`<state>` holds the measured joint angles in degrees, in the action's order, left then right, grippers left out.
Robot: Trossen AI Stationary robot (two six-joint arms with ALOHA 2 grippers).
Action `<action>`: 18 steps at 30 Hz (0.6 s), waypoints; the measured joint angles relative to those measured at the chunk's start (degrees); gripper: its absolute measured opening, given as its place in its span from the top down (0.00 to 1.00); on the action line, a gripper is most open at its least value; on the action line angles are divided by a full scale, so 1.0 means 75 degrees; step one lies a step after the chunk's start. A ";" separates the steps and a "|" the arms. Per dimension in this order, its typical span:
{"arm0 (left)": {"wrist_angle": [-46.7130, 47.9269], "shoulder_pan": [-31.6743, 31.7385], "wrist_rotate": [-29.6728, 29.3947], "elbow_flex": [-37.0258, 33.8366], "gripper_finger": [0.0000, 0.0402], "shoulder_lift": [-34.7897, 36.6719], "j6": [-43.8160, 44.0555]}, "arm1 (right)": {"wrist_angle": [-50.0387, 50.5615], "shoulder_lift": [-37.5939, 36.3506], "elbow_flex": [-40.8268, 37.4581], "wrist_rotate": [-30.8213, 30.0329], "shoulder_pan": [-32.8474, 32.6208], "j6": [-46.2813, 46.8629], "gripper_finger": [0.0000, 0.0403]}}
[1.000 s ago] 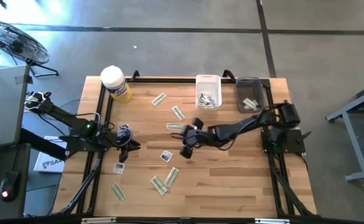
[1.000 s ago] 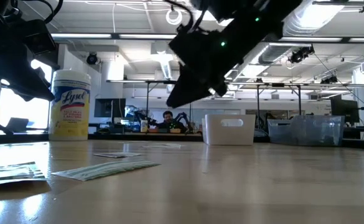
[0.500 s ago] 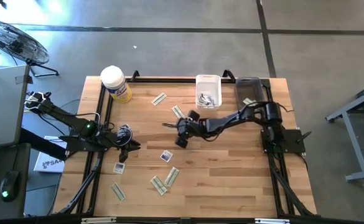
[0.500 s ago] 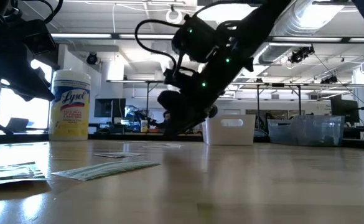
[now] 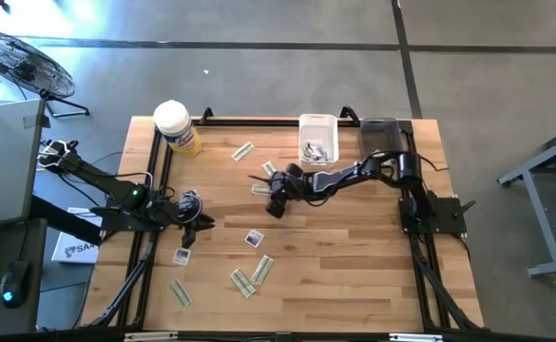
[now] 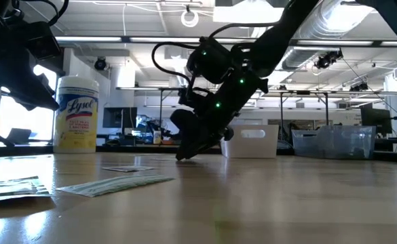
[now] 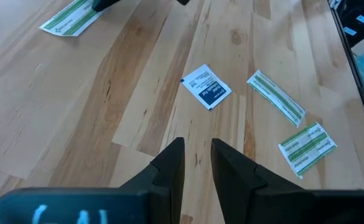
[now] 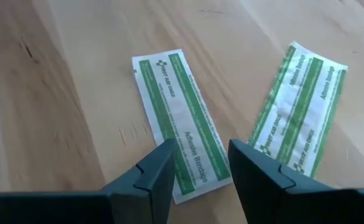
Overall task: Pick & Place First Aid Supplies
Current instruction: Put the green bandage into the black bin
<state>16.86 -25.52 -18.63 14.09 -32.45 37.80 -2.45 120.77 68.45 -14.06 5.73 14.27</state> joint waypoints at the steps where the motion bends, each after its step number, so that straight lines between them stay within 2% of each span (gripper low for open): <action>1: 0.0000 -0.0001 0.0000 0.0000 0.81 -0.0002 -0.0001 | 0.0008 0.0000 0.0000 0.0047 0.0001 -0.0019 0.64; 7: 0.0000 -0.0001 0.0000 0.0000 0.81 0.0000 0.0000 | 0.0108 0.0012 -0.0003 0.0127 -0.0010 -0.0039 0.70; 18: 0.0000 0.0000 0.0000 0.0000 0.81 -0.0003 0.0000 | 0.0296 -0.0026 -0.0014 0.0251 -0.0064 0.0024 0.91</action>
<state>16.86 -25.52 -18.63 14.09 -32.47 37.80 -0.23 120.58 68.34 -12.18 5.25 14.45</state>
